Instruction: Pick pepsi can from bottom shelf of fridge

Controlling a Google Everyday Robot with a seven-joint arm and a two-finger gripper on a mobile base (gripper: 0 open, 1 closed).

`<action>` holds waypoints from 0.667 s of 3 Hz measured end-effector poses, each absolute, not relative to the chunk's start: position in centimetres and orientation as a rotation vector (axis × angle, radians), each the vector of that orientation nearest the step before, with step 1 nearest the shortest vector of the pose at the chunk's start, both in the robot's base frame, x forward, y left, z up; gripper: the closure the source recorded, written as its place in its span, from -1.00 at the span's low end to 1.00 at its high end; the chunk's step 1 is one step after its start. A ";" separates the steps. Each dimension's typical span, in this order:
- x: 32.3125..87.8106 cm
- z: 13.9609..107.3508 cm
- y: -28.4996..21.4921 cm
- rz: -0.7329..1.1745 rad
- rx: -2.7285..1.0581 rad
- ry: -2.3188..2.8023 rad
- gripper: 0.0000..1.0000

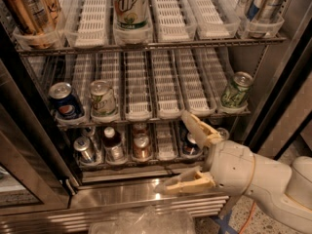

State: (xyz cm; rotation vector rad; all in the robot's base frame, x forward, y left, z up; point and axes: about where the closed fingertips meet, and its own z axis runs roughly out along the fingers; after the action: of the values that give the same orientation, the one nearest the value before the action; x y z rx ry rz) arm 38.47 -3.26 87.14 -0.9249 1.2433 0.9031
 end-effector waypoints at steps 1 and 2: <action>39.5 81.4 -3.8 0.918 -0.907 1.392 -1.00; 39.5 81.4 -3.8 0.918 -0.907 1.392 -1.00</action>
Offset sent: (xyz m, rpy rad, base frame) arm 0.0073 -0.0039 -0.0474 -0.0537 0.1008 -0.0223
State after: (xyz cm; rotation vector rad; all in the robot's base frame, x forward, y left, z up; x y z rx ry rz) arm 39.47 -3.77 81.44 -0.9073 1.3920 0.9176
